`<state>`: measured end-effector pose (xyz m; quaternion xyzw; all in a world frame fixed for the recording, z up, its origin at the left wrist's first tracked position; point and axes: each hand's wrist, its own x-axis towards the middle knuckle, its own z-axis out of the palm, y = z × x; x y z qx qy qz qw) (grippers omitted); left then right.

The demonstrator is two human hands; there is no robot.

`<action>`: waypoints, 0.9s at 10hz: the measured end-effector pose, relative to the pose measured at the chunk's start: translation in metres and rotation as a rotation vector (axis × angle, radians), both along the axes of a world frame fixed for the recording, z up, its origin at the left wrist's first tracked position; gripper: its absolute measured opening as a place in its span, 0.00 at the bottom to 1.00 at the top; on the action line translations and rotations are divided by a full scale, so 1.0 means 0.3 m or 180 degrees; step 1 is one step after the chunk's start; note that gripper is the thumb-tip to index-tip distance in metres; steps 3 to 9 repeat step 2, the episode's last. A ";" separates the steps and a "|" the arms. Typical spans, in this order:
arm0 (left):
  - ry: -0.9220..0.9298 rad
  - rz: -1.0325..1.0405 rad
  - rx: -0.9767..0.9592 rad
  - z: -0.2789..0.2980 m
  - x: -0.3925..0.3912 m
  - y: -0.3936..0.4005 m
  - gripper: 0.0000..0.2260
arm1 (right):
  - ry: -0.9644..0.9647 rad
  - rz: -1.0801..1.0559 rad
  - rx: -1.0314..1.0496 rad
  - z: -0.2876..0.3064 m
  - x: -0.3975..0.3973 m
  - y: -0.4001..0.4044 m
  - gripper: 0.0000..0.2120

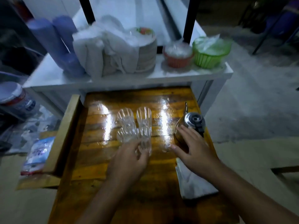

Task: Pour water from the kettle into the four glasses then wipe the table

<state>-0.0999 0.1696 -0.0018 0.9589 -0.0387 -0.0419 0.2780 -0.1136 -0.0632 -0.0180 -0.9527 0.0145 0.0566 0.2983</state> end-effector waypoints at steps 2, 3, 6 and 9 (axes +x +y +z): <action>-0.1149 -0.0352 -0.0134 0.520 0.356 0.032 0.23 | -0.1401 0.0151 -0.0224 0.548 0.381 0.077 0.34; -0.1149 -0.0352 -0.0134 0.520 0.356 0.032 0.23 | -0.1401 0.0151 -0.0224 0.548 0.381 0.077 0.34; -0.1149 -0.0352 -0.0134 0.520 0.356 0.032 0.23 | -0.1401 0.0151 -0.0224 0.548 0.381 0.077 0.34; -0.1149 -0.0352 -0.0134 0.520 0.356 0.032 0.23 | -0.1401 0.0151 -0.0224 0.548 0.381 0.077 0.34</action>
